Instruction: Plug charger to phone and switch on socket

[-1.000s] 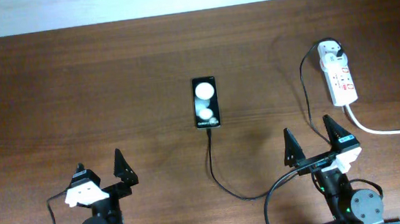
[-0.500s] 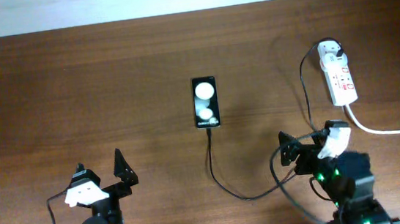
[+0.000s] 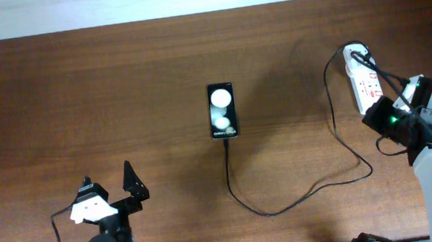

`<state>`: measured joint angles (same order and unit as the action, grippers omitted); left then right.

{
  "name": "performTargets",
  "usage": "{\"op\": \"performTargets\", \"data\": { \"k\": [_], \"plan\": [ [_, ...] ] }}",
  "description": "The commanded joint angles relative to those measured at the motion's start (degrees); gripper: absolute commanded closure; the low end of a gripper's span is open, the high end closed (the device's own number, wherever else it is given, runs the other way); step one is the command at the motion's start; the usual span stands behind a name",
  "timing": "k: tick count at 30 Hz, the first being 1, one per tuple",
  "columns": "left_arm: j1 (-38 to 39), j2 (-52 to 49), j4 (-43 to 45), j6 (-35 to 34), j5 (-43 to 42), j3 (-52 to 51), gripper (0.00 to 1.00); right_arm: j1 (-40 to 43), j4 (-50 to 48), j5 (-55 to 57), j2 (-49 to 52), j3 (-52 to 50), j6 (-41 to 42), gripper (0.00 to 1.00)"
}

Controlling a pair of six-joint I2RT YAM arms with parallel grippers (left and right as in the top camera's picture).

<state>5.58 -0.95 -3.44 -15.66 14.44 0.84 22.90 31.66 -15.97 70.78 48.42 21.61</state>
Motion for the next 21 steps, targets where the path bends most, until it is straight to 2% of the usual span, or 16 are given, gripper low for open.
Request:
{"op": "performTargets", "data": {
  "k": [1, 3, 6, 8, 10, 11, 13, 16, 21],
  "plan": [
    [-0.1, 0.3, 0.0, -0.1, 0.3, -0.3, 0.01, 0.5, 2.2, 0.1, 0.3, 5.7, -1.2, 0.96],
    [-0.1, 0.3, 0.0, -0.1, 0.4, -0.3, 0.01, 1.2, 7.3, 2.6, 2.6, 11.5, 1.8, 0.96],
    [-0.1, 0.3, 0.0, -0.1, 0.4, -0.3, 0.01, 3.0, 17.6, 3.0, 16.5, 26.5, 8.0, 0.96],
    [-0.1, 0.3, 0.0, -0.1, 0.4, -0.3, 0.01, 3.3, 18.9, 2.3, 23.6, 30.4, 13.9, 0.96],
    [-0.1, 0.3, 0.0, -0.1, 0.4, -0.3, 0.01, 3.5, 16.5, 2.0, 30.2, 32.7, 16.9, 0.96],
    [-0.1, 0.3, 0.0, -0.1, 0.4, -0.3, 0.01, 3.5, 10.6, -1.3, 32.2, 32.7, 18.6, 0.96],
    [-0.1, 0.3, 0.0, -0.1, 0.4, -0.3, 0.01, 3.5, 8.4, -0.5, 32.8, 32.7, 18.6, 0.96],
    [-0.1, 0.3, 0.0, -0.1, 0.4, -0.3, 0.01, 3.5, 2.2, 1.0, 34.9, 32.7, 22.8, 0.96],
    [-0.1, 0.3, 0.0, -0.1, 0.4, -0.3, 0.01, 3.9, 0.3, 1.6, 39.3, 32.7, 28.4, 0.96]
  ]
}}
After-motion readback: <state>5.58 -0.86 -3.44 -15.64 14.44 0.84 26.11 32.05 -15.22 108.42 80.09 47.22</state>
